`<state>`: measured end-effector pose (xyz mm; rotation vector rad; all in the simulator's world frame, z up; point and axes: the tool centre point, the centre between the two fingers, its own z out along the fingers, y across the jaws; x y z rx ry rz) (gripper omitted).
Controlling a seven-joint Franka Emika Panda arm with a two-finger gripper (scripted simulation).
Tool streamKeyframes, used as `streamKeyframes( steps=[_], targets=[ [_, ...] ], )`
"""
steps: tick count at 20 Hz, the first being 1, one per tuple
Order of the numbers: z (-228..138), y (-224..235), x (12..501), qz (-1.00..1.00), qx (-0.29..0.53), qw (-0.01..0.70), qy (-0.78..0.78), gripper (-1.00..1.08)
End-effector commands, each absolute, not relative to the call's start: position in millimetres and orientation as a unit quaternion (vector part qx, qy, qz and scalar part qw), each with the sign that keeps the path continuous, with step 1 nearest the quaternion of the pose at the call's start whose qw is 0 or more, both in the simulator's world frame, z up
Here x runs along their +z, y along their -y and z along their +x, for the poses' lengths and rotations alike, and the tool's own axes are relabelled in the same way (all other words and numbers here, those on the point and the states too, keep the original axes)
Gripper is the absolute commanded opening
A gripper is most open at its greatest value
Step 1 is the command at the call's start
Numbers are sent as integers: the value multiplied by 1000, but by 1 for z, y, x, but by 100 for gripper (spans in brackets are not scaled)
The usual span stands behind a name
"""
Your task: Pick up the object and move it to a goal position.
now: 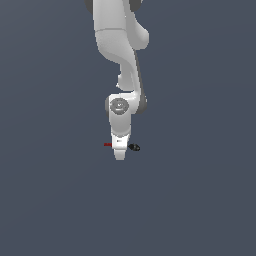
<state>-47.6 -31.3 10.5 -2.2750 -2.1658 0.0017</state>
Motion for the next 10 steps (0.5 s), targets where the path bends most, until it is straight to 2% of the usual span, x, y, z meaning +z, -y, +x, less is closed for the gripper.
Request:
streamKeyframes(
  steps=[1, 10],
  targets=[
    [-47, 32, 10, -724, 0, 0, 689, -100],
    [-48, 32, 13, -724, 0, 0, 689, -100]
  ],
)
